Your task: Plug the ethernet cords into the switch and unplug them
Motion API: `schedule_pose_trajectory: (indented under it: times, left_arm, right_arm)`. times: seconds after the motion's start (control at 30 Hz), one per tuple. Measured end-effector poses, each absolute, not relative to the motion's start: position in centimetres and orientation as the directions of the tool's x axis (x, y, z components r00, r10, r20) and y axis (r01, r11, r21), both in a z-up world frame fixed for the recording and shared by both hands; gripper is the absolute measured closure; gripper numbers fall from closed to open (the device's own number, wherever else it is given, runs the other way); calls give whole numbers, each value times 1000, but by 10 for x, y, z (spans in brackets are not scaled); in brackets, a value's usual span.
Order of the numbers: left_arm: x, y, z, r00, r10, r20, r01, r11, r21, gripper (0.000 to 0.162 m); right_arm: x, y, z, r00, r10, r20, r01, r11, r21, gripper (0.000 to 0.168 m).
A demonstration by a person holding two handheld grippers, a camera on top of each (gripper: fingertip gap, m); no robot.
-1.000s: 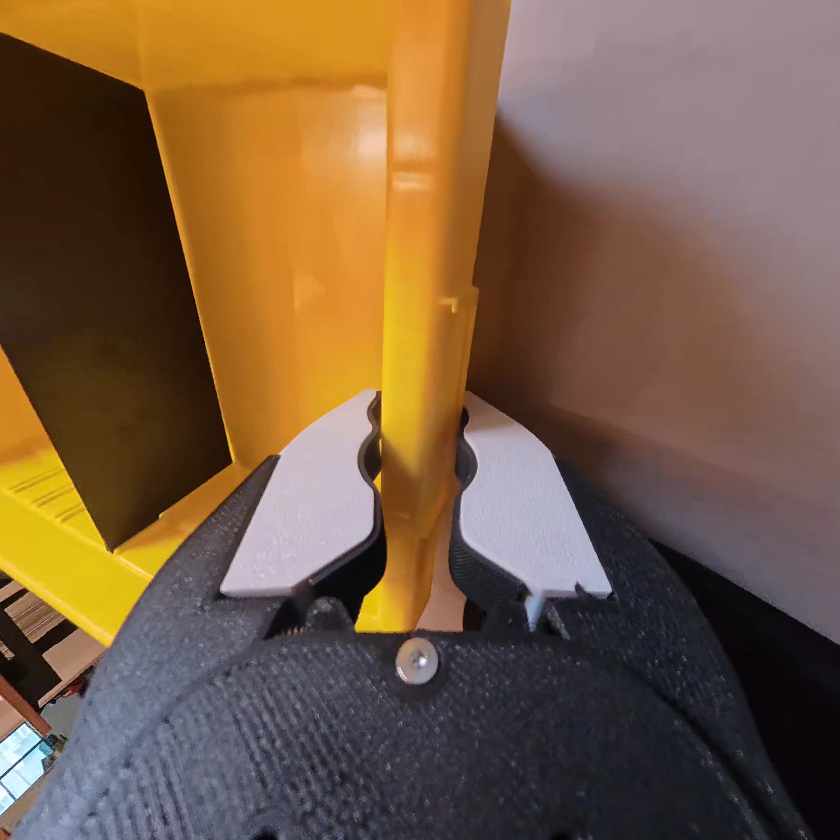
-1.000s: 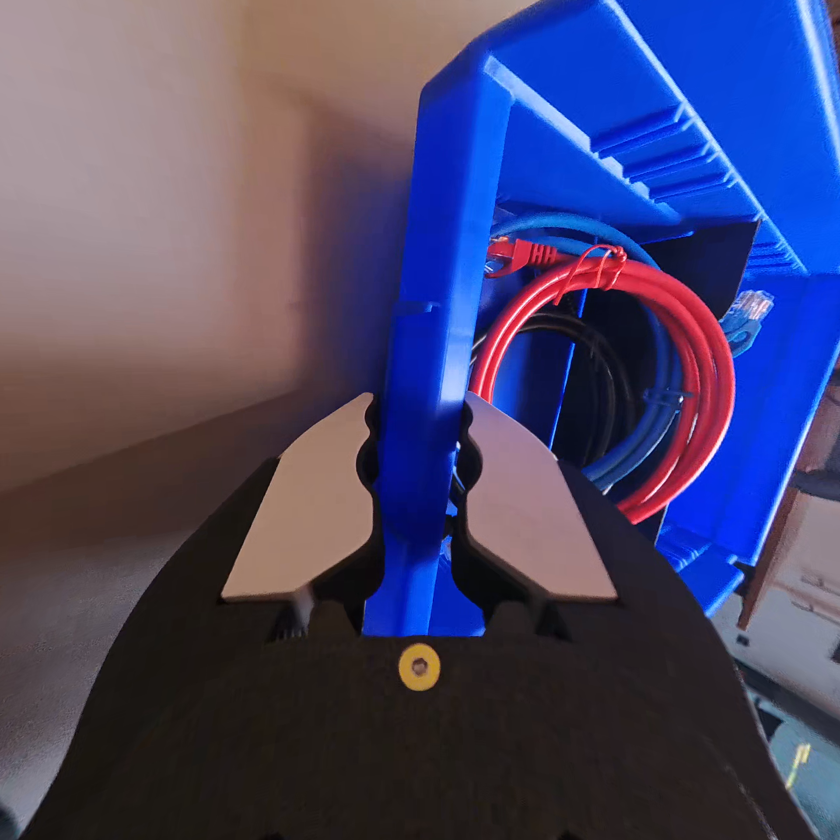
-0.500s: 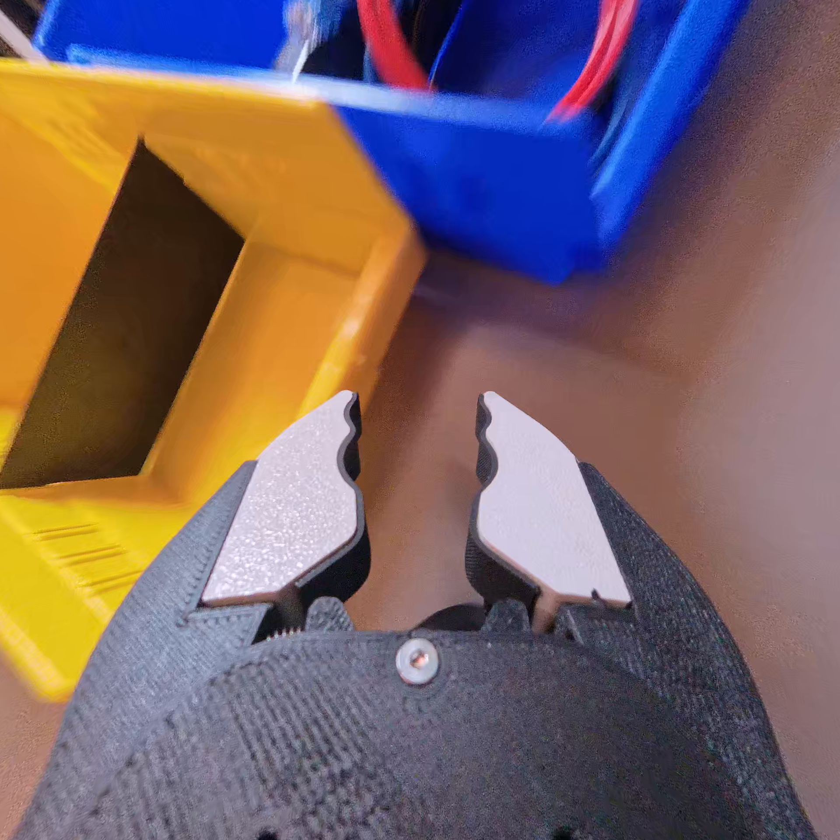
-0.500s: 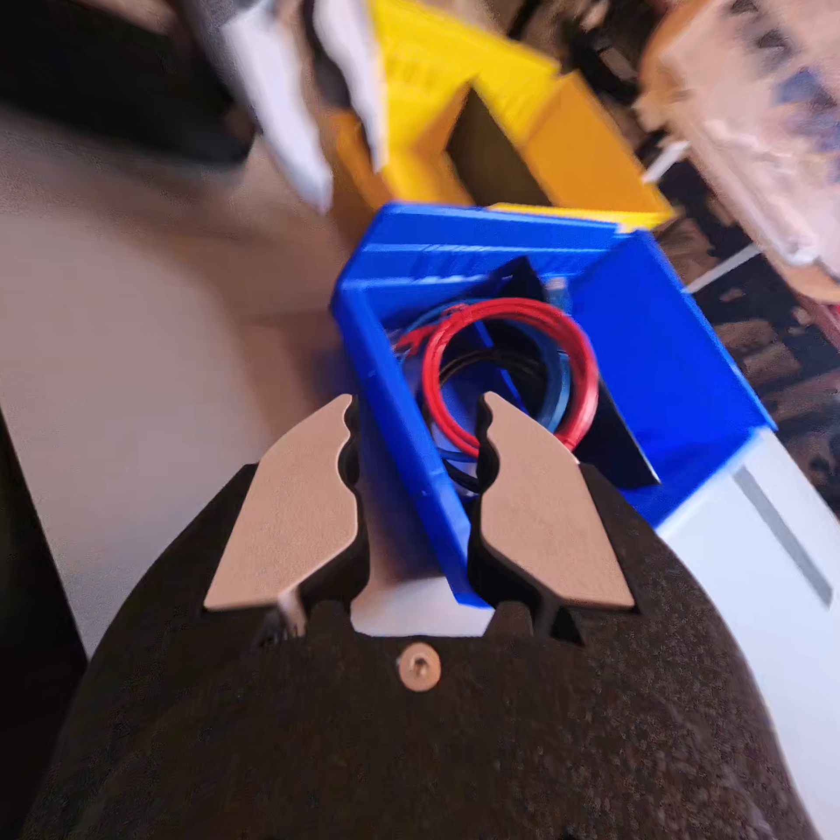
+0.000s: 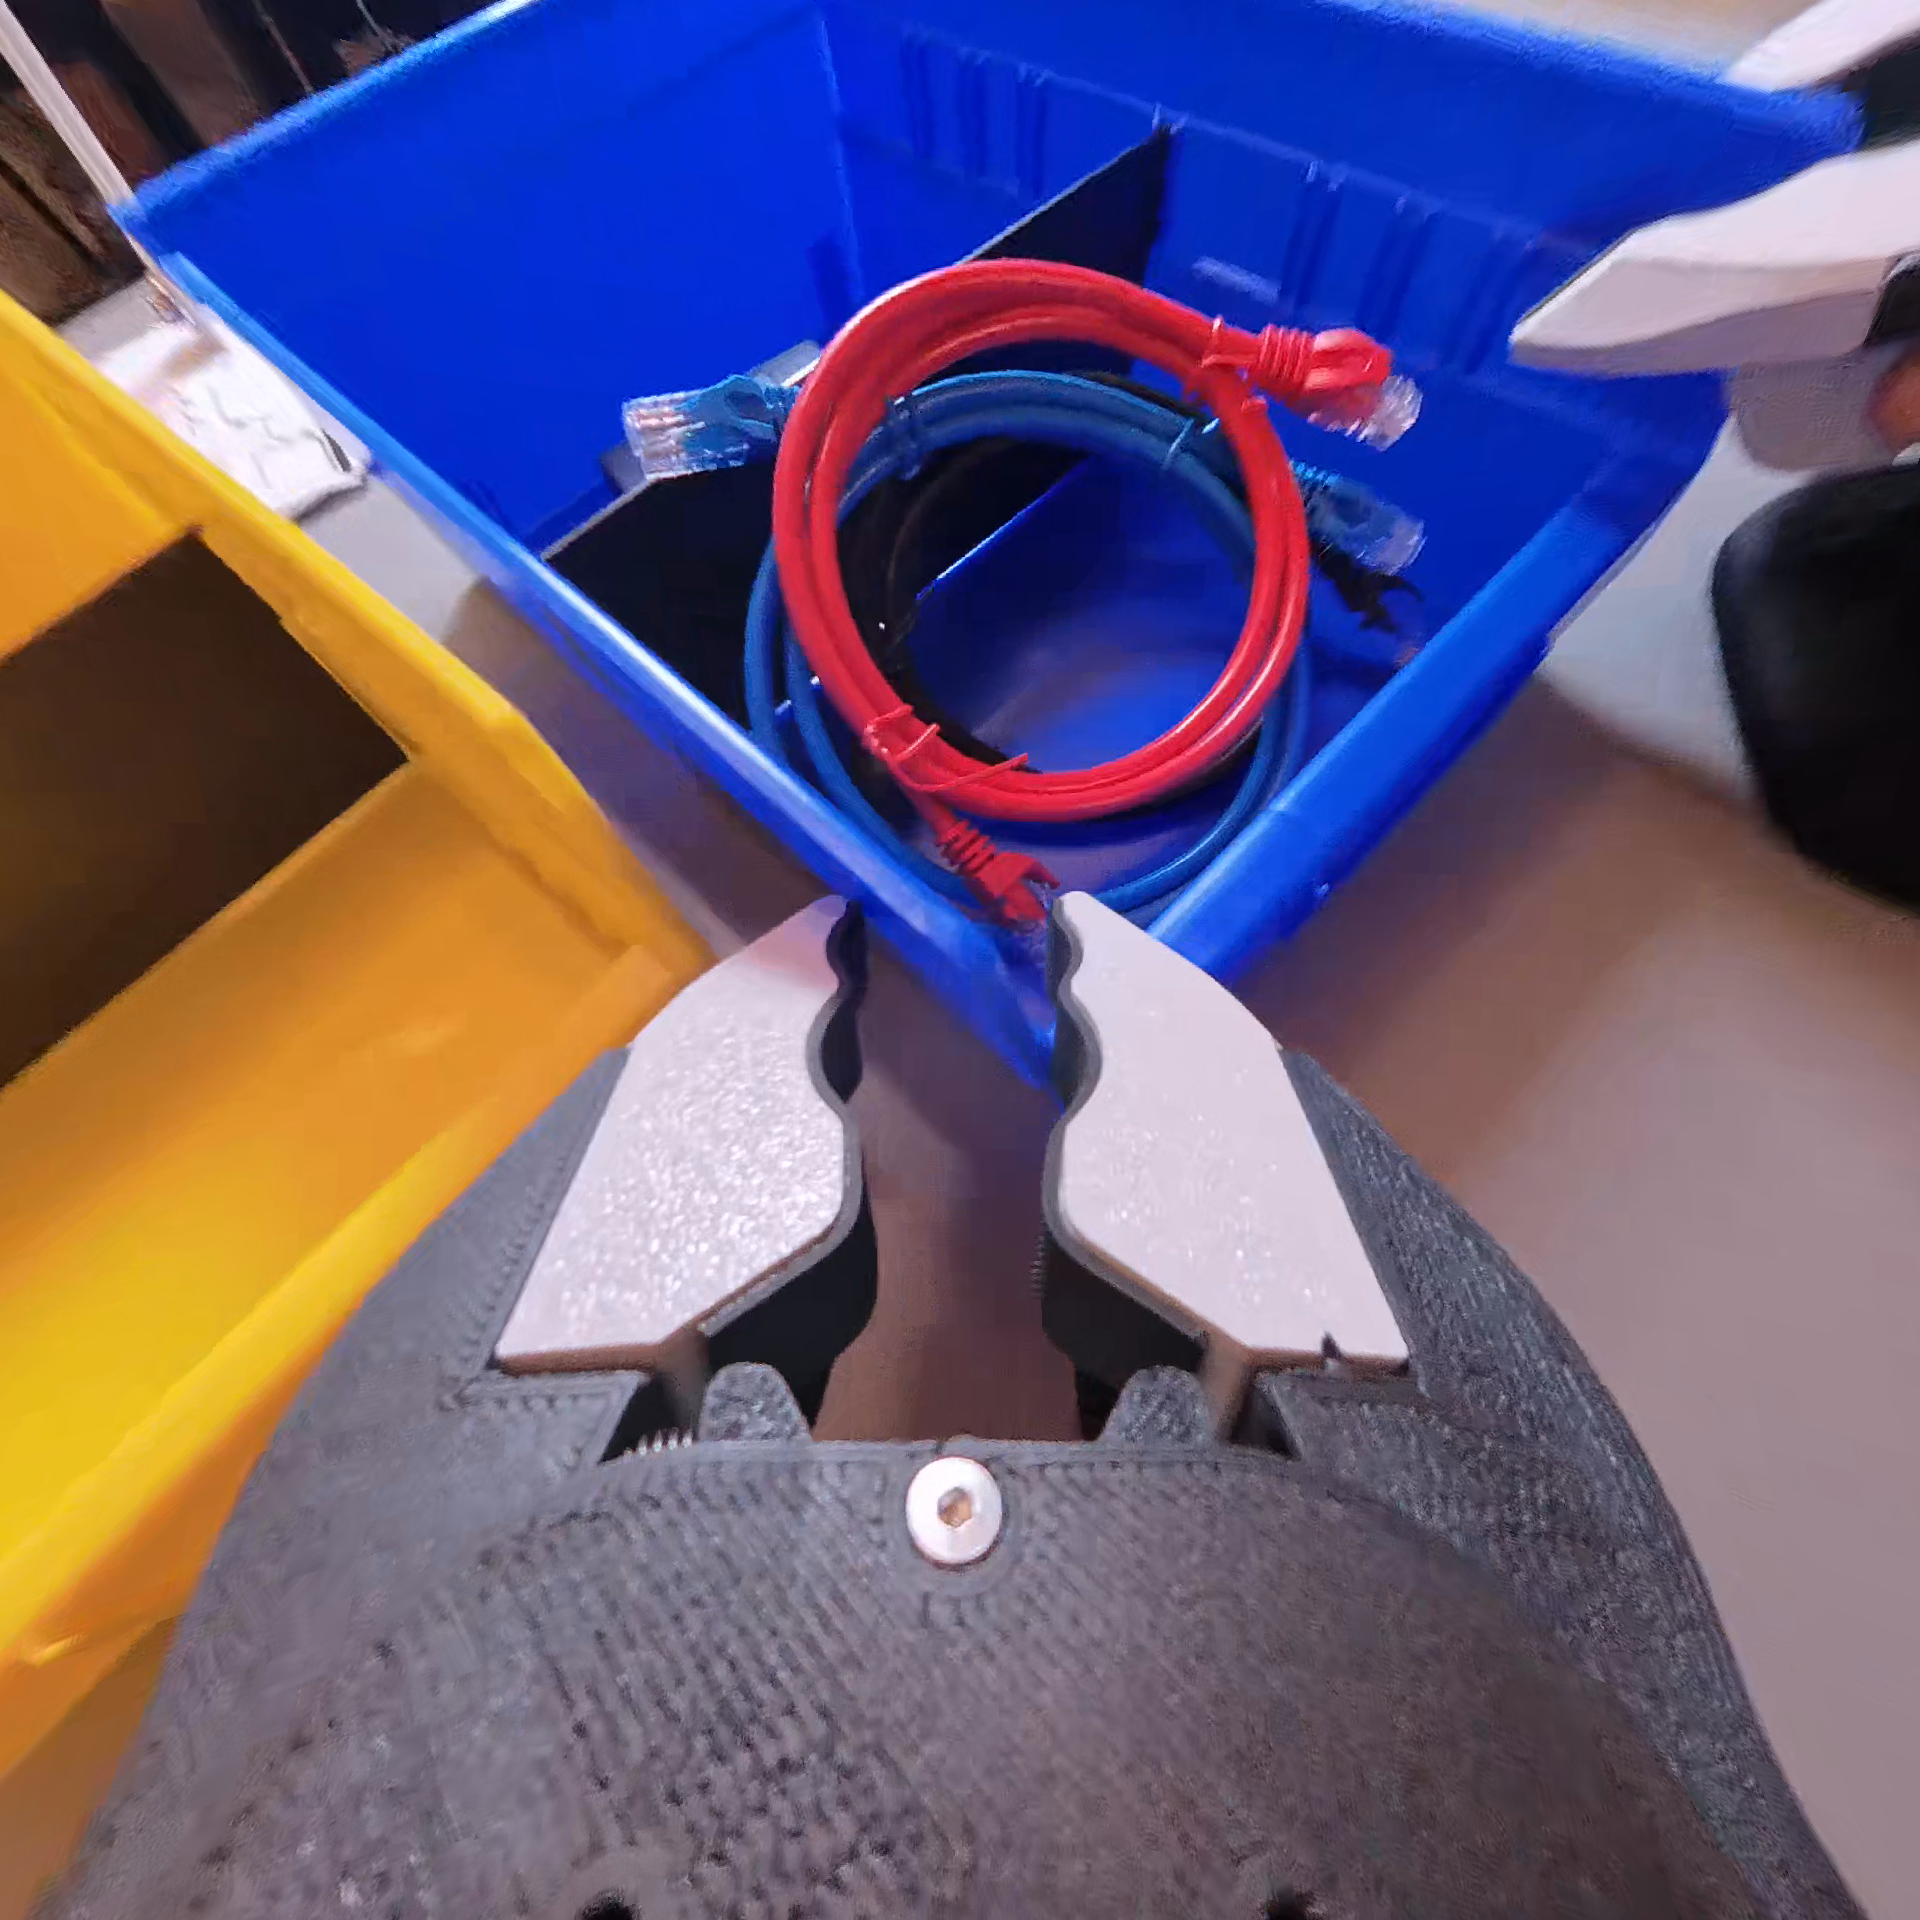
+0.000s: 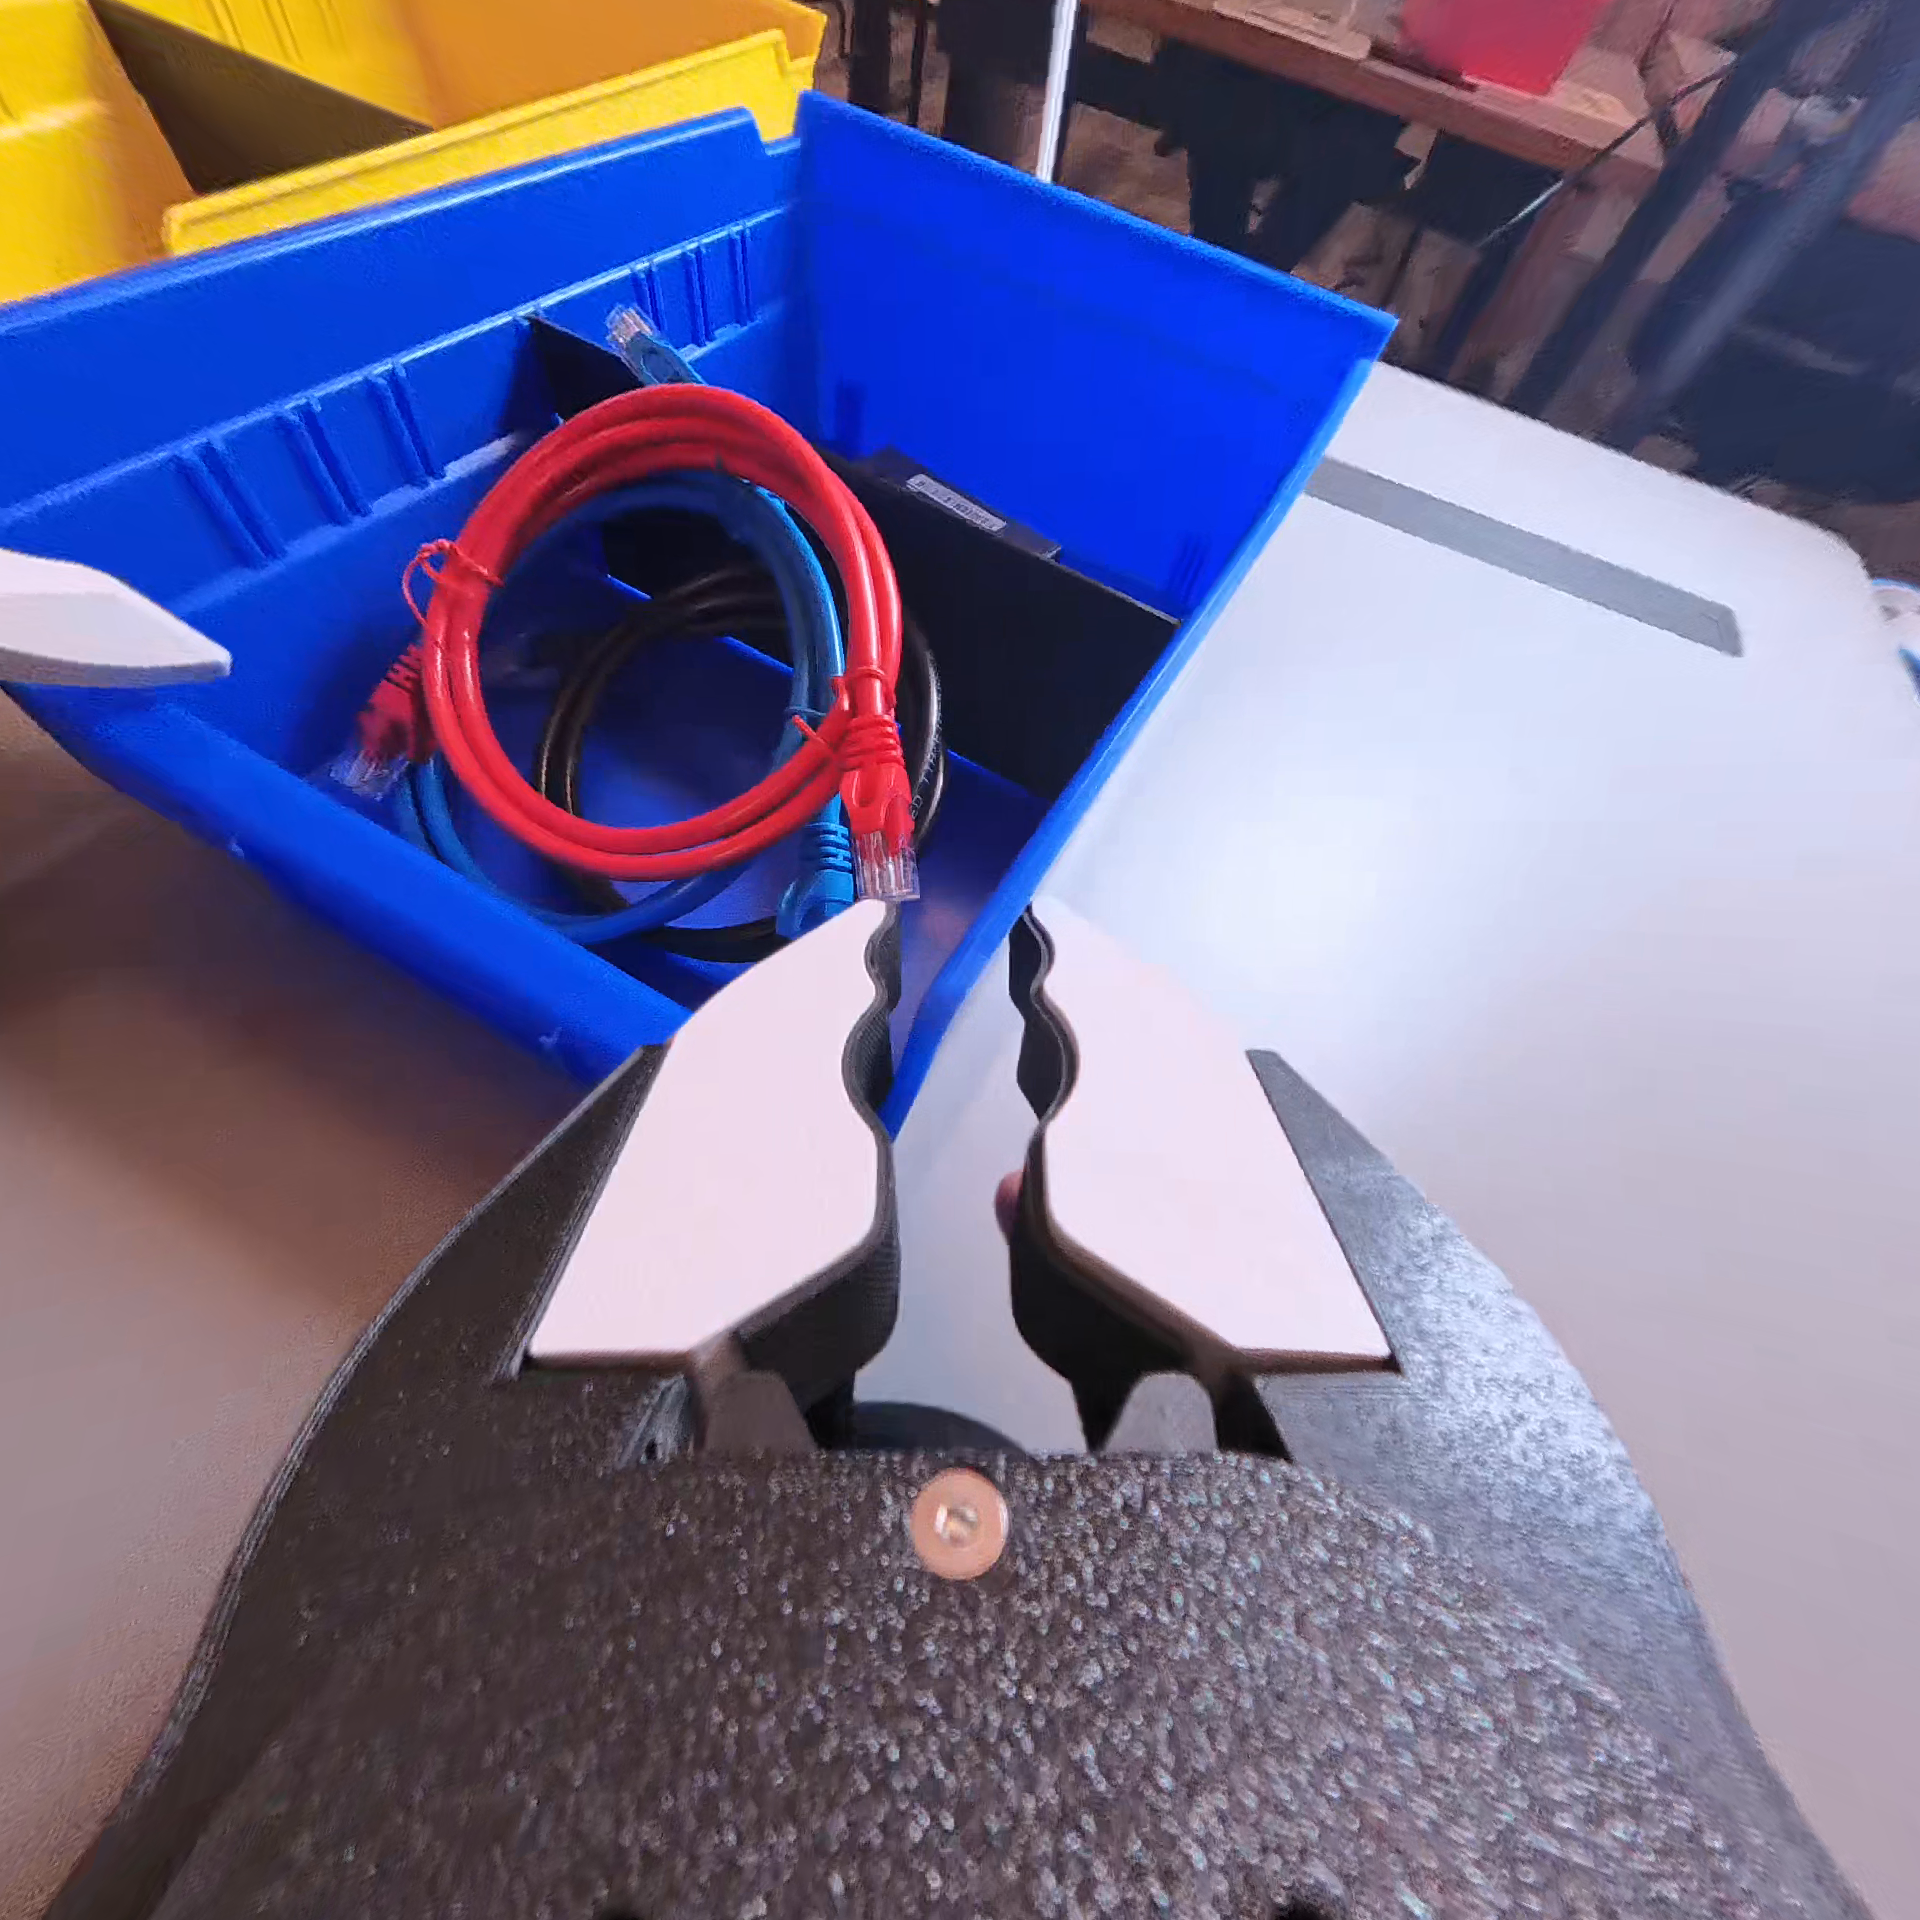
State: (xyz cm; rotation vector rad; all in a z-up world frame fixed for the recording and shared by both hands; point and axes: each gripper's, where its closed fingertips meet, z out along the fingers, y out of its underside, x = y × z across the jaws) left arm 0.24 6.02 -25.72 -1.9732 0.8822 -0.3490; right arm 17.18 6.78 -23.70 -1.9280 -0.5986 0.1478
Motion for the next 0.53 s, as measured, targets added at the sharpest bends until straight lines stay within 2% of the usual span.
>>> schedule_pose_trajectory:
  times: [0.03,0.13,0.33,0.43,0.53]
  left_arm:
    - [3,58,-254,696,-698,-166,-479,-279,-832,132]
    - [6,38,-227,689,-685,-236,-464,-167,-870,139]
    - [-30,-19,-126,693,-561,-452,-503,73,-861,141]
    - [-83,-52,-97,710,-503,-493,-552,37,-833,138]
    - [-148,-82,-86,731,-490,-475,-583,-89,-807,135]
  right_arm:
    - [173,62,-233,867,457,198,354,-287,-890,149]
    - [181,34,-201,883,362,299,367,-137,-920,159]
    - [148,-19,-132,879,340,336,325,88,-941,158]
    - [94,-29,-104,828,485,280,231,158,-960,158]
    - [22,-33,-95,727,663,179,132,120,-984,157]
